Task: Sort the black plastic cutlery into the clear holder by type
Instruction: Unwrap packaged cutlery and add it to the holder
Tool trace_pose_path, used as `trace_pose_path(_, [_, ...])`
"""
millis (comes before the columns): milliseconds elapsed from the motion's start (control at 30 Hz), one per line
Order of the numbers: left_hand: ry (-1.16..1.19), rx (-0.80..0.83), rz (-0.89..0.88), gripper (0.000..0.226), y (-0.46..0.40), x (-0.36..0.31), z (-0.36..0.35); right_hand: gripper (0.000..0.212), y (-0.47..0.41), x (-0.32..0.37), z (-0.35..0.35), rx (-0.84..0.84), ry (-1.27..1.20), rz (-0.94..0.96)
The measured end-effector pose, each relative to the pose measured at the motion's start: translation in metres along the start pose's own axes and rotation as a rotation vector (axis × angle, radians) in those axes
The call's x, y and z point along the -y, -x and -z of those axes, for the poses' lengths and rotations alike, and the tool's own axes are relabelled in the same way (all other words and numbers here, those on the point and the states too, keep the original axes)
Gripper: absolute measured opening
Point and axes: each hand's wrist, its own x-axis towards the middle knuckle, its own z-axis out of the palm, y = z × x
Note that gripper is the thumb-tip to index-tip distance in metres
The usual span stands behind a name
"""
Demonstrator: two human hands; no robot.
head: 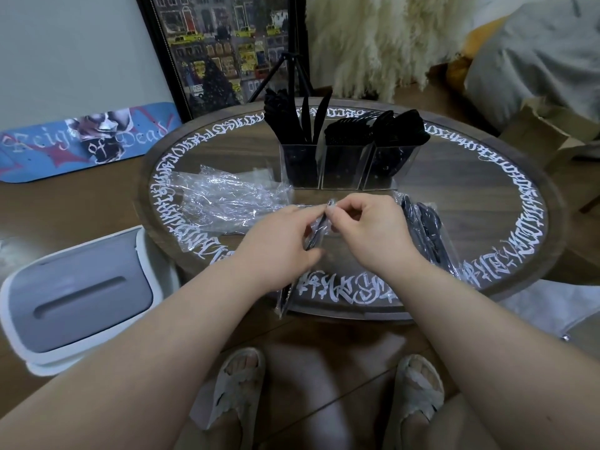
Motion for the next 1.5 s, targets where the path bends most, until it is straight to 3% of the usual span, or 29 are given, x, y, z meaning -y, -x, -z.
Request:
trace_pose_path(200, [0.172,0.084,0.142,0.032,-0.002,0.003,0.005,0.015,0.001,-0.003,0.003,0.024,-0.015,0.031])
trace_pose_path(333, [0.152,0.133,0.145,0.022,-0.004,0.001,0.004,0.015,0.001,-0.004,0.004,0.037,0.032,0.064])
trace_pose_path(633, [0.111,0.152,0.226,0.024,-0.005,0.007,0.011,0.016,-0.003,-0.002,0.02,0.218,0.091,0.09])
trace_pose_path(833, [0.199,0.153,0.2,0.01,-0.003,0.001,0.013,0.01,-0.001,0.0,0.021,0.051,-0.016,-0.037])
trace_pose_path(1100, [0.198,0.137,0.22,0.008,-0.005,0.005,0.012,0.02,-0.01,0.001,0.023,-0.016,-0.256,-0.194])
trace_pose_path(1167, [0.226,0.132,0.237,0.011,-0.005,0.005,0.011,0.009,-0.011,-0.002,0.023,-0.039,-0.271,-0.2])
trace_pose_path(1267, [0.267,0.112,0.263,0.013,-0.005,0.007,0.011,0.032,-0.006,-0.004,0.022,0.097,-0.241,-0.164])
trace_pose_path(1333, [0.284,0.105,0.274,0.014,-0.006,0.008,0.011,0.035,-0.004,-0.006,0.022,0.154,-0.134,-0.151])
trace_pose_path(1433, [0.291,0.096,0.288,0.016,-0.006,0.01,0.012,0.032,-0.011,-0.01,0.028,-0.171,0.019,-0.159])
trace_pose_path(1500, [0.279,0.085,0.301,0.017,-0.006,0.011,0.012,0.025,-0.01,-0.006,0.034,-0.393,0.039,0.006])
